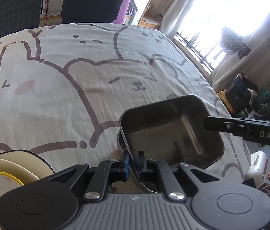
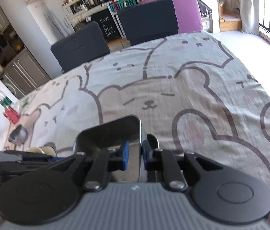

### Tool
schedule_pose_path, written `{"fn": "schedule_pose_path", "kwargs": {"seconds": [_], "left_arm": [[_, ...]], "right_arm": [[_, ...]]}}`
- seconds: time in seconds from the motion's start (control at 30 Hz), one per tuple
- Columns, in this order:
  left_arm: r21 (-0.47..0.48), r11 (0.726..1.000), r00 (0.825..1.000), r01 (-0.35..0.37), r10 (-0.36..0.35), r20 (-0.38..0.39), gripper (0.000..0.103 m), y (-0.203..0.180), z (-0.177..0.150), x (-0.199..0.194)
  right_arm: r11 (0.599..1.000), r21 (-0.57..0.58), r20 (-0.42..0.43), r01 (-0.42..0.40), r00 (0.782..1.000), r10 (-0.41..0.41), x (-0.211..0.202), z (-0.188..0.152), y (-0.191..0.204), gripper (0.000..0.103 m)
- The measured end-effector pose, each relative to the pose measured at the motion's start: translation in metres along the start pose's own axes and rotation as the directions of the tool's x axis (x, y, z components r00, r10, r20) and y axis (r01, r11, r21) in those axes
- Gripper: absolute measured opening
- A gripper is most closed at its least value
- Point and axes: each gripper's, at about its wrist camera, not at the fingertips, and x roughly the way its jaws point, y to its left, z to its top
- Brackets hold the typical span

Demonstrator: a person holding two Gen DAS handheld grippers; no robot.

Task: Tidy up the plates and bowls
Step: 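Carry the second steel tray with both grippers and lower it onto the first tray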

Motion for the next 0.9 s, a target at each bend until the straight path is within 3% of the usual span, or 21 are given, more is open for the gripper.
{"fn": "schedule_pose_path", "kwargs": {"seconds": [0.37,0.9], "left_arm": [[0.029,0.999,1.000,-0.018,0.018,-0.024,0.010,-0.006,-0.001,0.009],[0.050,0.998,0.999,-0.028,0.030,-0.036,0.011,-0.010,-0.002,0.014]], "right_arm": [[0.999,-0.022,-0.051,0.031,0.998,-0.032,0.007,0.000,0.002,0.030],[0.993,-0.079,-0.113,0.086,0.989,-0.094,0.022,0.000,0.005,0.033]]}}
